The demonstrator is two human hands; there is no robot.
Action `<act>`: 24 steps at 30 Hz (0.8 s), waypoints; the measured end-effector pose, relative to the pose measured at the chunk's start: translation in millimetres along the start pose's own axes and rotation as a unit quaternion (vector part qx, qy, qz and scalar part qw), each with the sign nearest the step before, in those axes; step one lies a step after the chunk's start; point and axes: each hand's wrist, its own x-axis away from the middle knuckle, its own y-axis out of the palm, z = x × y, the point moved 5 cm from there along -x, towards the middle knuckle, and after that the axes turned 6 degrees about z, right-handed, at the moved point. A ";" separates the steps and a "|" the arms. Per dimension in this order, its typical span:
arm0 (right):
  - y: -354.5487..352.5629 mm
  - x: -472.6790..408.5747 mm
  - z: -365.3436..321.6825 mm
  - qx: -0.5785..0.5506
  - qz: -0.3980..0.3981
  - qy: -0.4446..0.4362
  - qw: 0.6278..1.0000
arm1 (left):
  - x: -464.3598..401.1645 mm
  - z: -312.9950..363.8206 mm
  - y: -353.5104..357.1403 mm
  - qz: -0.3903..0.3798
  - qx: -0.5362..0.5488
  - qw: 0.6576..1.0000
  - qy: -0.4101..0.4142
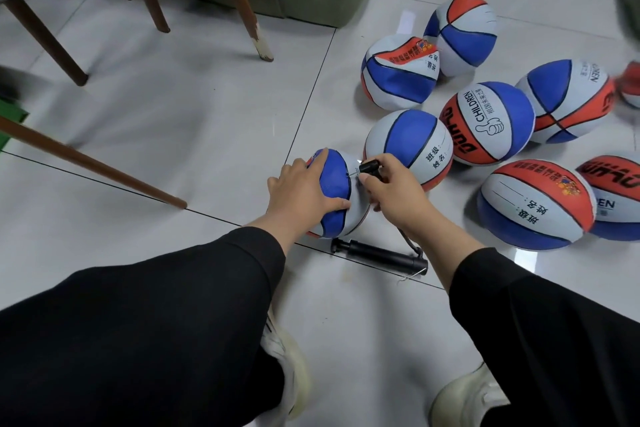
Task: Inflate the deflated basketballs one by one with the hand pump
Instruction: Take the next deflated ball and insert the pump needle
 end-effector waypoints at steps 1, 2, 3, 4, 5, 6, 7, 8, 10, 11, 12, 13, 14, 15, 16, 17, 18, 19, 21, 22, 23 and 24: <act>-0.1 -1.7 1.5 0.005 0.001 -0.003 1.000 | -1.2 0.8 1.9 -0.003 0.000 1.000 -0.001; 0.0 -3.1 2.2 0.011 0.002 -0.007 1.000 | -2.5 1.2 3.5 -0.005 0.001 1.000 -0.002; 0.0 -4.4 2.3 0.019 0.002 -0.010 1.000 | -3.8 1.4 4.5 -0.006 0.002 1.000 -0.002; 0.2 -5.8 2.5 0.024 0.002 -0.013 1.000 | -5.2 1.8 5.2 -0.006 0.003 1.000 -0.003; 0.6 -7.4 2.5 0.026 0.004 -0.015 1.000 | -6.6 2.2 5.6 -0.006 0.009 1.000 -0.004; 0.5 -9.3 2.7 0.029 0.008 -0.017 0.999 | -8.2 2.6 6.0 -0.007 0.021 1.000 -0.007; 0.3 -11.0 2.8 0.033 0.013 -0.020 0.999 | -9.5 3.1 6.8 -0.009 0.037 0.999 -0.011; -0.3 -12.7 3.1 0.036 0.018 -0.023 0.999 | -10.8 3.6 7.7 -0.012 0.054 0.998 -0.016; -2.7 -15.7 4.5 0.042 0.029 -0.024 0.998 | -12.2 4.2 10.1 -0.017 0.085 0.996 -0.025; -3.8 -17.2 5.5 0.046 0.033 -0.023 0.998 | -12.7 4.1 11.4 -0.018 0.094 0.995 -0.027; -4.8 -18.5 6.2 0.052 0.034 -0.024 0.998 | -13.1 3.8 12.4 -0.017 0.100 0.994 -0.028; -5.0 -19.9 6.6 0.062 0.031 -0.026 0.997 | -13.5 3.3 13.1 -0.016 0.103 0.994 -0.029; -4.8 -21.1 6.5 0.073 0.028 -0.028 0.997 | -14.1 3.0 13.5 -0.015 0.104 0.994 -0.029; -4.4 -22.4 5.8 0.080 0.024 -0.030 0.996 | -14.7 2.8 13.7 -0.015 0.105 0.994 -0.030; -4.1 -23.9 5.4 0.083 0.020 -0.031 0.996 | -15.6 2.7 13.8 -0.016 0.107 0.994 -0.031; -4.3 -25.4 4.8 0.084 0.018 -0.032 0.996 | -16.5 2.9 13.6 -0.016 0.108 0.993 -0.031; -5.0 -26.6 4.4 0.088 0.015 -0.033 0.995 | -17.3 3.2 13.3 -0.017 0.110 0.993 -0.031; -6.0 -27.1 3.7 0.093 0.012 -0.034 0.995 | -17.9 3.4 12.9 -0.017 0.112 0.993 -0.030; -7.7 -26.9 2.3 0.106 0.005 -0.039 0.994 | -18.5 3.2 12.8 -0.018 0.114 0.993 -0.029; -8.4 -26.2 1.1 0.115 0.003 -0.042 0.992 | -18.7 2.9 13.0 -0.019 0.112 0.993 -0.027; -8.7 -25.8 -0.8 0.128 0.002 -0.047 0.991 | -19.2 2.4 13.0 -0.021 0.109 0.993 -0.024; -8.5 -25.4 -3.5 0.142 0.002 -0.053 0.988 | -20.0 1.7 12.8 -0.023 0.109 0.994 -0.021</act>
